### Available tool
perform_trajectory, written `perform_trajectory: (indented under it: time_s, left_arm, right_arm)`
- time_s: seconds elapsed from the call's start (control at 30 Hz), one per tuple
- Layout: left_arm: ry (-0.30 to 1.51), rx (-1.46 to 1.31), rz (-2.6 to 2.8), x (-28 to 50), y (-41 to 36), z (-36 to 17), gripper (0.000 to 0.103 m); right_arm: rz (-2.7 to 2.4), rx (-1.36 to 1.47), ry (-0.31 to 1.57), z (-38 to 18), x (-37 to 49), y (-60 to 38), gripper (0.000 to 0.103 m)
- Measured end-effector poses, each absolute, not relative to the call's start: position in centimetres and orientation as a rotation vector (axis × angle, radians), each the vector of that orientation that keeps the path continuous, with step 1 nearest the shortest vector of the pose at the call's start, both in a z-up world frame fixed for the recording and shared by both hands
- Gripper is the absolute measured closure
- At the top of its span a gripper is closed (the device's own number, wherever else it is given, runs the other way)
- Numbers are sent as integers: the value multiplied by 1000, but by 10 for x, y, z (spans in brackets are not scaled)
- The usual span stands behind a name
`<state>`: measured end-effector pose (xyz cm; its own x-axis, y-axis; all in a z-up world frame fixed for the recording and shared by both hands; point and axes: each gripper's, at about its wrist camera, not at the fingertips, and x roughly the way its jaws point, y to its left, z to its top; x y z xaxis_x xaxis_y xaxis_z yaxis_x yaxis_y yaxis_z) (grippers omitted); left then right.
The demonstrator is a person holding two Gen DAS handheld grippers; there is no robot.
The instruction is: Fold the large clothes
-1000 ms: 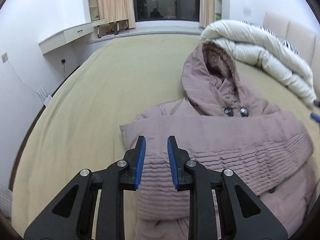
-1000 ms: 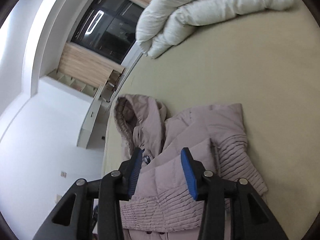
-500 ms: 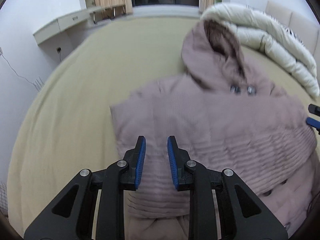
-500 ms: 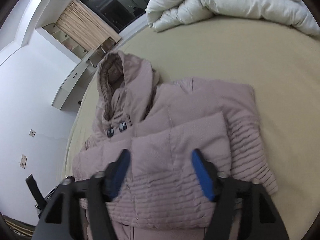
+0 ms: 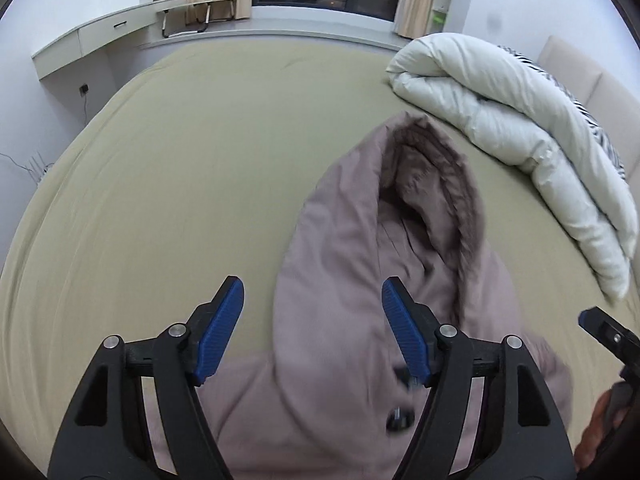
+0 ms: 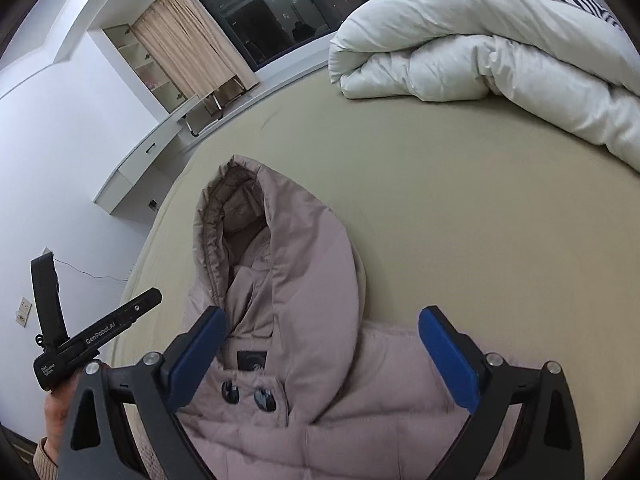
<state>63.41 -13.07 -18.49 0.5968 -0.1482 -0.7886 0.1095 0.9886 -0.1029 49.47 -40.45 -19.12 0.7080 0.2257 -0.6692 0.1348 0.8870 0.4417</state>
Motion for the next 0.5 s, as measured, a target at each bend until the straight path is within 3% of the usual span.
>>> perform_trajectory:
  time_s: [0.27, 0.3, 0.37, 0.5]
  left_arm:
    - [928, -18, -124, 704, -160, -227, 33]
    - [931, -25, -130, 710, -159, -228, 37]
    - [935, -49, -161, 717, -162, -232, 63]
    - [945, 18, -180, 725, -175, -241, 77]
  right_arm:
    - [82, 500, 849, -207, 587, -399, 9]
    - [86, 498, 862, -212, 597, -395, 10]
    - [105, 515, 913, -225, 615, -384, 17]
    - [122, 495, 934, -240, 633, -362, 23]
